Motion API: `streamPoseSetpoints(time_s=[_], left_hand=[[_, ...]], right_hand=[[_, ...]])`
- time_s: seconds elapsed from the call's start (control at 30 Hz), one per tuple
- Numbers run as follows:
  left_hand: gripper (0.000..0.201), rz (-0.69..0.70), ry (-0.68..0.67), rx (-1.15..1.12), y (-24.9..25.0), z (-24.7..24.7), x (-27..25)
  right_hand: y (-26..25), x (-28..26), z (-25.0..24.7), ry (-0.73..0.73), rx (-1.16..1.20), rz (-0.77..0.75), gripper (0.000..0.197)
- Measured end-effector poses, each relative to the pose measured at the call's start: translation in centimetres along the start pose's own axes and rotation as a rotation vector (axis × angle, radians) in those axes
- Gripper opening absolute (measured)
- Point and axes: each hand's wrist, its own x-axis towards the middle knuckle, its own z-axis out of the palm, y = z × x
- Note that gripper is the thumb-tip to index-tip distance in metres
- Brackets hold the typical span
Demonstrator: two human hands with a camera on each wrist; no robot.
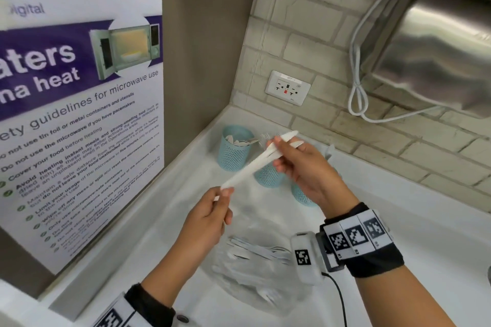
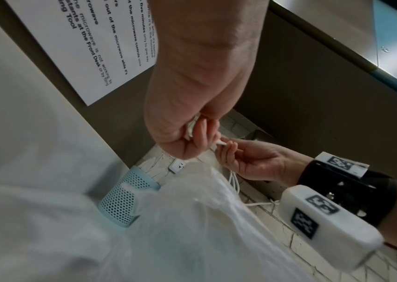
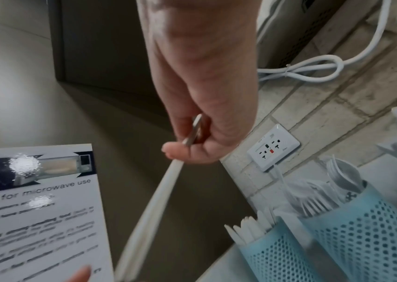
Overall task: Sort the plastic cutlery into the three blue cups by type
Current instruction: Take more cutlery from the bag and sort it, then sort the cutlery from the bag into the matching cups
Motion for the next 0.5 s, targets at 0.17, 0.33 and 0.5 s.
streamPoseSetpoints(time_s=[0.17,0.33,0.5], left_hand=[[0.019,-0.002,0.056,-0.004,-0.2,-0.2,0.2],[0.017,0.007,0.003,0.008,-0.2,0.2,-0.1],[0.021,0.023,-0.021,0.048,-0.5,-0.2,-0.1]], right_hand=[[-0.1,3.3,-0.5,0.303,0.065,-0.206,0.013],[2.0,6.2,0.8,0.350,-0.111,-0.177,0.014],[4.5,7.0,1.6,0.235,-0.304,-0.109,0.033]])
